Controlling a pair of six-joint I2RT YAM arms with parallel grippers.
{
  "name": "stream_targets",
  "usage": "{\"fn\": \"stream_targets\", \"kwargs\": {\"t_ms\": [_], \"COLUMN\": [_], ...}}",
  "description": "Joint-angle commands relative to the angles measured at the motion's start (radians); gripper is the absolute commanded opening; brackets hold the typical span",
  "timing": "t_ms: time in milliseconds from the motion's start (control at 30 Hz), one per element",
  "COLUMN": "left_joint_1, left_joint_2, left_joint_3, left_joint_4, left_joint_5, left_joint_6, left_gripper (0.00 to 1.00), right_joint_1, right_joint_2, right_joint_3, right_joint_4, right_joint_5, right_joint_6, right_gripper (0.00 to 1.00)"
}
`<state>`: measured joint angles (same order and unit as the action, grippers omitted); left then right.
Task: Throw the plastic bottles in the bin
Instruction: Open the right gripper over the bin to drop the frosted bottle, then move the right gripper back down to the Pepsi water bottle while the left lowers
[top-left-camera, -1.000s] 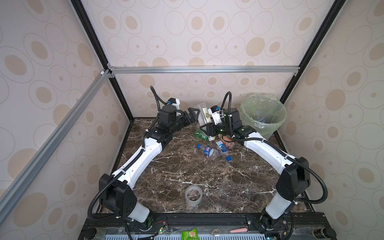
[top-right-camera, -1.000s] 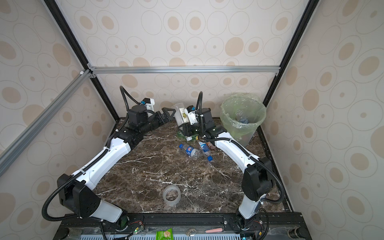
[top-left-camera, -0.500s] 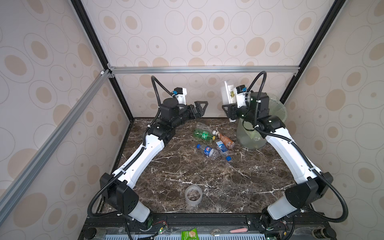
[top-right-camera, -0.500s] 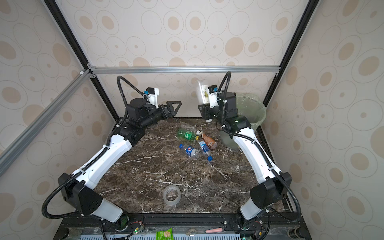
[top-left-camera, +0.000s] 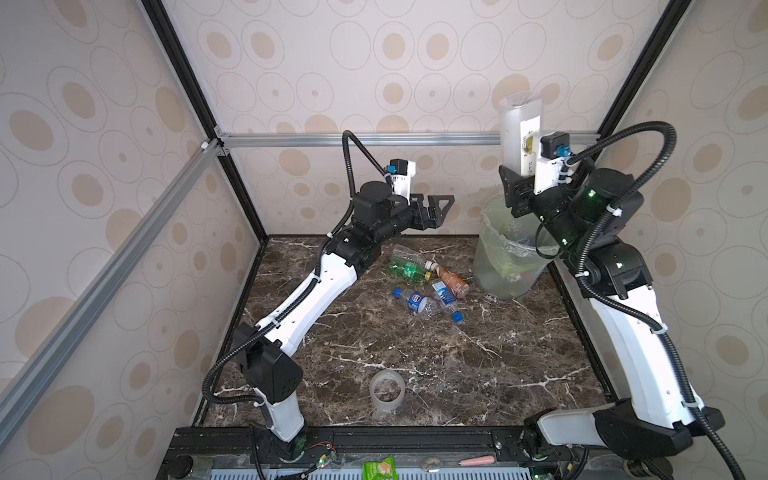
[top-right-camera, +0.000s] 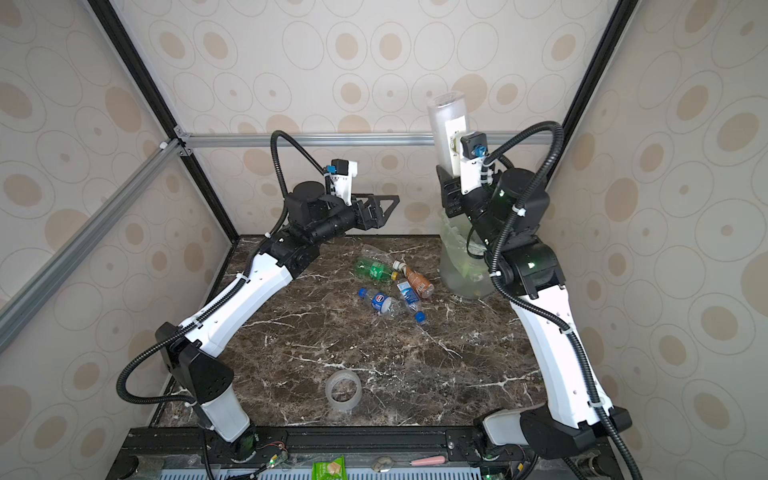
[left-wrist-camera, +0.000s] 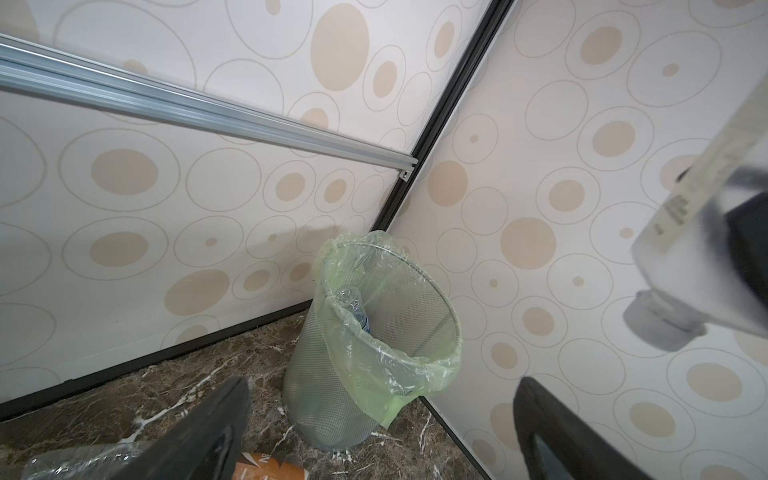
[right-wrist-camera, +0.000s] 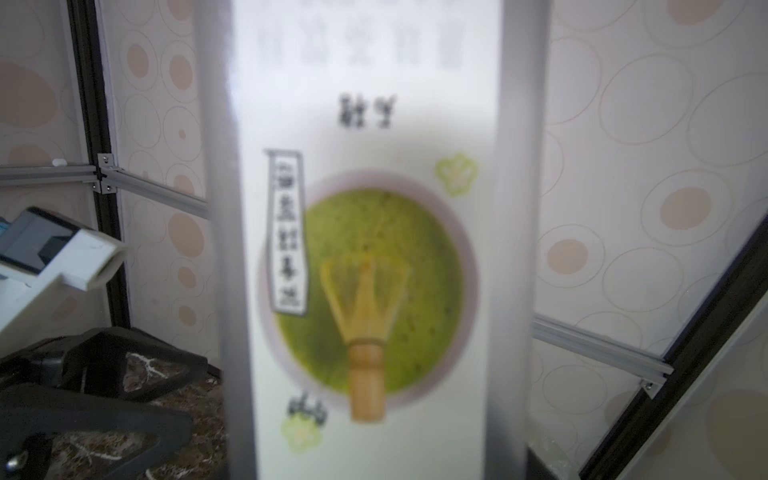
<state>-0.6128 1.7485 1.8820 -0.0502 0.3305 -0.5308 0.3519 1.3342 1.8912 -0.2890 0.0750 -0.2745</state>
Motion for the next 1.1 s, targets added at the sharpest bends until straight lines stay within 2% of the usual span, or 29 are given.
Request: {"fn": "stream_targets", "kwargs": {"t_ms": [0,67,200,233,333,367,400,533,800,1067], "left_joint_1": [-0.006,-0.006,-0.006,-0.006,-0.005,-0.006,-0.005,-0.006,-0.007,-0.006], "left_joint_2": [-0.001,-0.001,-0.004,-0.006,-0.015,-0.019,-0.025,-0.041,-0.042,-0.058], "left_joint_3": [0.035,0.028,0.021,0.018,0.004,-0.002,-0.009,-0.038,-0.063,-0.057], "left_joint_4": [-0.008,-0.009,-0.013,-0.013,-0.013,-0.014,-0.016,-0.016,-0.001,-0.126], "left_joint_5": [-0.011,-0.01,-0.009,-0.008,-0.01,-0.009,-0.012,-0.025,-0.025,-0.089], "left_joint_6": [0.052,0.052,0.052,0.052,0.051,0.05,0.051,0.052,0.018,0.014], "left_gripper": [0.99,0.99,0.99,0.99,0.99,0.99,0.99,0.99,0.99,0.99], "right_joint_1": [-0.027,-0.066,-0.243,-0.273,-0.335,-0.335,-0.335,-0.335,-0.334,-0.305], "right_joint_2": [-0.016,0.006,0.09,0.119,0.238,0.258,0.247,0.123,0.085,0.07], "right_joint_3": [-0.036,-0.06,-0.149,-0.174,-0.15,-0.131,-0.133,-0.233,-0.171,-0.161], "right_joint_4": [0.084,0.079,0.086,0.092,-0.018,-0.053,-0.056,0.089,0.023,0.01], "right_joint_5": [0.032,0.032,0.01,0.021,0.064,0.104,0.118,0.087,0.041,-0.021], "right_joint_6": [-0.066,-0.031,0.104,0.128,0.176,0.17,0.172,0.192,0.231,0.275], "right_gripper": [0.52,0.52,0.52,0.56,0.9,0.98,1.0,1.0,1.0,1.0]}}
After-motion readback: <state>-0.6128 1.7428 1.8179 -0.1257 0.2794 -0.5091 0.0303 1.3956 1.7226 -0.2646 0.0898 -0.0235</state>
